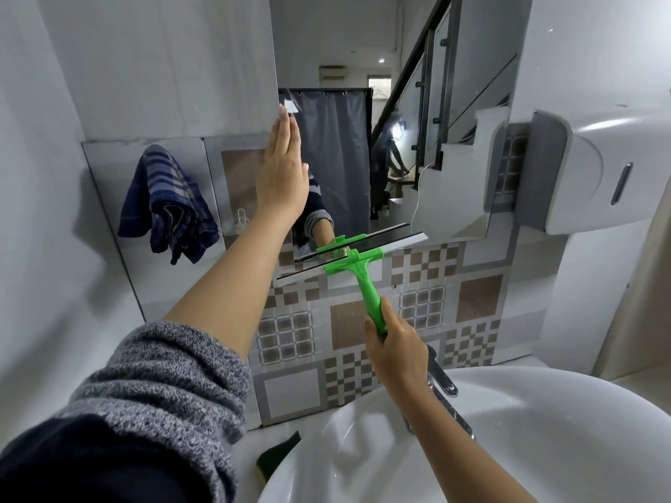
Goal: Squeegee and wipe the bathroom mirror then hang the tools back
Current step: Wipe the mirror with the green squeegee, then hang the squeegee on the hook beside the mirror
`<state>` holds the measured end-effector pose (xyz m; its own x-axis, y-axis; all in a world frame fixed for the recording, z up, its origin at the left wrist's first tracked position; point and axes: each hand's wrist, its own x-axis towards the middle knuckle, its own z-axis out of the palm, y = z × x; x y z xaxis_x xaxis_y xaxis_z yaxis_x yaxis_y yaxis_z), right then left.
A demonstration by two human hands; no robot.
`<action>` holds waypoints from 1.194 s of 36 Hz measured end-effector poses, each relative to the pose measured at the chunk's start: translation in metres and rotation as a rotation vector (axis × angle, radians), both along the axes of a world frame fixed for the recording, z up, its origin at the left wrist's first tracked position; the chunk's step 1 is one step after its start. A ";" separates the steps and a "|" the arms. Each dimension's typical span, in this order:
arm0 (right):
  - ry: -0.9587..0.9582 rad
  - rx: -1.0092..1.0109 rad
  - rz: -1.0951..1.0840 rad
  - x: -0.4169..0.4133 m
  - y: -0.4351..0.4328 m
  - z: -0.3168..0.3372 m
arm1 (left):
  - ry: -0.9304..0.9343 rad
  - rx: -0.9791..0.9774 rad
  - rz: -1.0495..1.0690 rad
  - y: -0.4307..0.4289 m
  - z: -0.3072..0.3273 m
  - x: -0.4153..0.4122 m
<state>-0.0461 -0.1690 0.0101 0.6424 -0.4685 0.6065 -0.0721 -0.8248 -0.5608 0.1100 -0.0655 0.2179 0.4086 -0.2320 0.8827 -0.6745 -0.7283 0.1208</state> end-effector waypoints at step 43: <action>-0.302 -0.671 0.467 -0.045 -0.091 0.189 | 0.176 0.086 -0.212 0.012 -0.056 -0.168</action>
<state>-0.0906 -0.2603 0.1989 0.4465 0.3200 0.8356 0.4297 -0.8958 0.1134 -0.0577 -0.0536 0.1618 0.4883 -0.3993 0.7760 -0.7869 -0.5860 0.1936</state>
